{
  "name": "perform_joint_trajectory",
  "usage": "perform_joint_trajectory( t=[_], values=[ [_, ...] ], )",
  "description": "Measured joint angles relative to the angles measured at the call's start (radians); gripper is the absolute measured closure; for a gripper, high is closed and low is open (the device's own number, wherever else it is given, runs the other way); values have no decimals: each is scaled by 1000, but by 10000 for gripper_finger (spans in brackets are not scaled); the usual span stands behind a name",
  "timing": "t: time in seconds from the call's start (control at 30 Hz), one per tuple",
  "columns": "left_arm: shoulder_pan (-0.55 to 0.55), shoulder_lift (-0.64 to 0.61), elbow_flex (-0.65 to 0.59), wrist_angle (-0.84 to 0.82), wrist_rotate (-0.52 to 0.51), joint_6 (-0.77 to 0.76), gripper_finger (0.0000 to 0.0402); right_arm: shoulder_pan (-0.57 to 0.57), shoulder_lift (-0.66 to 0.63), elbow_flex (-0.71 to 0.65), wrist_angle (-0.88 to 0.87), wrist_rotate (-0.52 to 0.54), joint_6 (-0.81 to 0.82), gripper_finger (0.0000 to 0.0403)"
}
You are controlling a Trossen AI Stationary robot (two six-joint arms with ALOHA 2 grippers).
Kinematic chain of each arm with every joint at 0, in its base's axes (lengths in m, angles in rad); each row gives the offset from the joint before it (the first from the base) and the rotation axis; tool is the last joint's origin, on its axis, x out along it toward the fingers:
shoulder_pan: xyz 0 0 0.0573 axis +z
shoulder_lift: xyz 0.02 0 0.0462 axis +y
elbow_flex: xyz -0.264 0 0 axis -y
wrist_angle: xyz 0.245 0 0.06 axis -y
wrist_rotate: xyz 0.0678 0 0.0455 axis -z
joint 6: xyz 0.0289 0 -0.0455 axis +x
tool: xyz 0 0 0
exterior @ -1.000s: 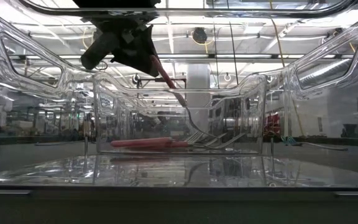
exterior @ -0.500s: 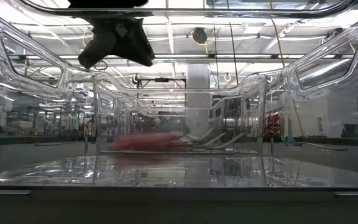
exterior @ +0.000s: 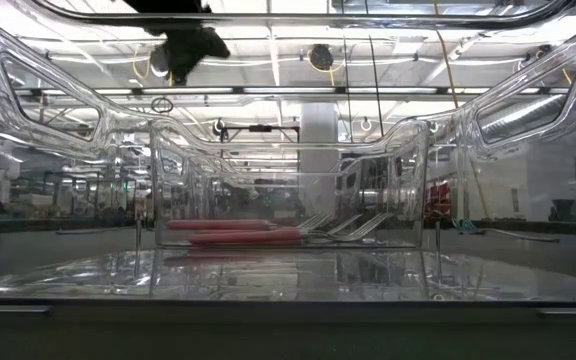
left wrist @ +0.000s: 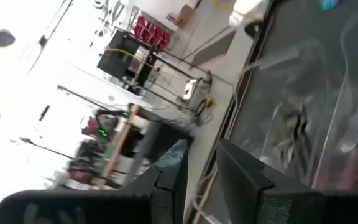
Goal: Sort silverware by color (type)
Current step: Put the top left blue fork into the bottom transparent bin
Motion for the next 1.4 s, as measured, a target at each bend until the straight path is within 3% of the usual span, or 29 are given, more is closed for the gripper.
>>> perform_joint_trajectory(
  t=[0.1, 0.3, 0.5, 0.63, 0.8, 0.97, 1.1, 1.2, 1.4],
  values=[
    [-2, -40, 0, 4, 17, -77, 312, 0, 0, 0, 0, 0, 0, 216],
    [-8, -137, 0, 8, 181, -217, 312, 0, 0, 0, 0, 0, 0, 216],
    [-30, -212, 0, 9, 185, -116, 312, 0, 0, 0, 0, 0, 0, 216],
    [-40, -217, 0, -15, 171, -166, 312, 0, 0, 0, 0, 0, 0, 216],
    [-3, -216, 0, -280, 156, -368, 312, 0, 0, 0, 0, 0, 6, 216],
    [78, -263, 0, -729, 151, -836, 312, 0, 0, 0, 0, 0, 7, 216],
    [173, -319, -2, -1006, 285, -1180, 312, 0, 0, 0, 1, 0, 0, 216],
    [232, -361, -26, -1039, 385, -1229, 312, 0, 0, 0, 10, 0, -15, 216],
    [349, -407, -105, -925, 477, -1134, 312, 0, 0, 0, 9, 0, -23, 216]
  ],
)
